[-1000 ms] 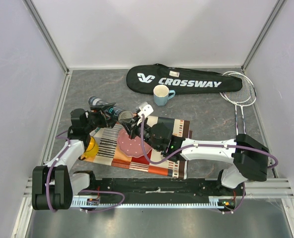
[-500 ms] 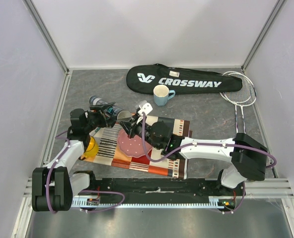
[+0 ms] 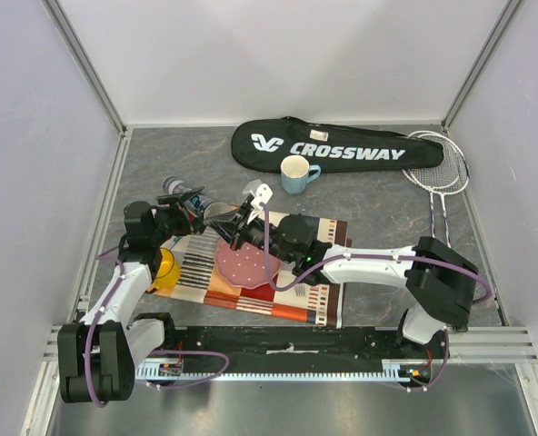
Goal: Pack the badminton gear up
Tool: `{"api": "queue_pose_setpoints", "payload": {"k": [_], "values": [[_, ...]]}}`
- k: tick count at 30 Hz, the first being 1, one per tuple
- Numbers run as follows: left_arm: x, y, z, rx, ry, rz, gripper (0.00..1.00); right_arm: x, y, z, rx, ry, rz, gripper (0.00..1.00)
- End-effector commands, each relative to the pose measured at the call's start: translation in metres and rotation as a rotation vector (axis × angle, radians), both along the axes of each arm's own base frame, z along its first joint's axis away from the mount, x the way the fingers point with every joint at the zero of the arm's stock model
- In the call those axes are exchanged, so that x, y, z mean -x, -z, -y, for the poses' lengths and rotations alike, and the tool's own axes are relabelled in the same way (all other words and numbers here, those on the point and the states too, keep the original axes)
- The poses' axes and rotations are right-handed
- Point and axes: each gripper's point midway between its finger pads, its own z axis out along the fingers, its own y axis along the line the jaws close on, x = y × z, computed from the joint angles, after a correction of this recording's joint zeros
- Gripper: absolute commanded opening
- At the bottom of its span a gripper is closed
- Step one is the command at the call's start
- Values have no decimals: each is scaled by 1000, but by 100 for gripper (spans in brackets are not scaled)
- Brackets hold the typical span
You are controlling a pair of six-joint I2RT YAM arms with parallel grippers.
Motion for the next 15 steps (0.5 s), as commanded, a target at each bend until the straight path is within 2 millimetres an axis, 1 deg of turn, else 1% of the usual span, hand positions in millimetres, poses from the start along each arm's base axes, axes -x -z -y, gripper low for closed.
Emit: {"api": "queue_pose_setpoints", "payload": {"k": [1,2,3,4,5,6,7,11,13,15], "values": [[24,-36,26,24,174,101,2,-40,15,5,66,123,42,0],[24,-35,26,25,174,95,2,-45,21,4,82,146,31,0],[25,-34,26,21,172,90,2,-53,23,8,90,199,13,0],[24,-35,25,14,163,89,2,-55,28,11,107,220,1,0],[24,-35,24,9,160,91,2,-56,32,16,112,243,-11,0],[23,-36,24,5,153,97,2,-56,33,18,104,255,-34,0],[22,-37,23,1,144,100,2,-58,39,20,121,271,-57,0],[21,-38,22,-2,137,107,2,-55,46,16,102,266,-120,0],[22,-42,21,-1,130,117,2,-57,51,17,81,293,-158,0],[22,-41,21,-2,127,115,2,-62,53,22,72,361,-179,0]]}}
